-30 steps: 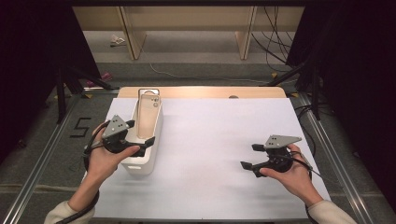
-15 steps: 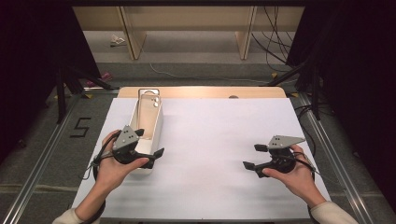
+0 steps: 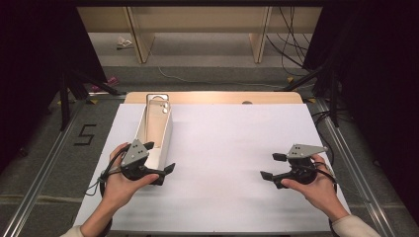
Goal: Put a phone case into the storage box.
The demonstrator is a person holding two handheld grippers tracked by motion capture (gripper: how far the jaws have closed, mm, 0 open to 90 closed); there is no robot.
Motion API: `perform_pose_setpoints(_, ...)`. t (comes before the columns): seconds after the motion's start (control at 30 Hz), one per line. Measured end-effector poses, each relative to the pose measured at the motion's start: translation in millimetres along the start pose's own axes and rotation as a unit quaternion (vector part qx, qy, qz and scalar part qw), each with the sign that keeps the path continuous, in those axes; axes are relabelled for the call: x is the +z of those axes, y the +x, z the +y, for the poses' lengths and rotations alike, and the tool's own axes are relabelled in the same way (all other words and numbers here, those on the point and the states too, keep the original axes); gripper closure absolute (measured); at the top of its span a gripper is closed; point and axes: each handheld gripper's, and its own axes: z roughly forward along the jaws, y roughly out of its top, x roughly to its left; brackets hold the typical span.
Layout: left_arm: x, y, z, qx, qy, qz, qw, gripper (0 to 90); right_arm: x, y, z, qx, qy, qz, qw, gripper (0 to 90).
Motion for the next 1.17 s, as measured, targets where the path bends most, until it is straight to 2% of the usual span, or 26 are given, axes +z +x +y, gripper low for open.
perform_pose_setpoints(0.43, -4.2, -6.3, -12.2, 0.008, -0.002, 0.007, 0.9999, 0.6, -4.7, -0.6, -4.2, 0.001, -0.002, -0.002, 1.0, 17.2)
perform_pose_setpoints(0.53, -3.8, -8.6, -13.9, 0.007, -0.002, 0.003, 1.0, 0.4, -4.5, -0.1, -4.4, 0.001, -0.002, -0.002, 1.0, 17.2)
perform_pose_setpoints(0.8, -1.9, -12.7, -16.5, 0.018, 0.002, 0.005, 0.9998, 0.4, -3.4, 1.5, -4.5, 0.0, -0.002, 0.0, 1.0, 17.2)
perform_pose_setpoints(1.17, -0.9, -18.1, -17.6, 0.023, 0.007, 0.008, 0.9997, 0.4, -3.4, 1.9, -4.5, 0.001, -0.003, 0.001, 1.0, 17.1)
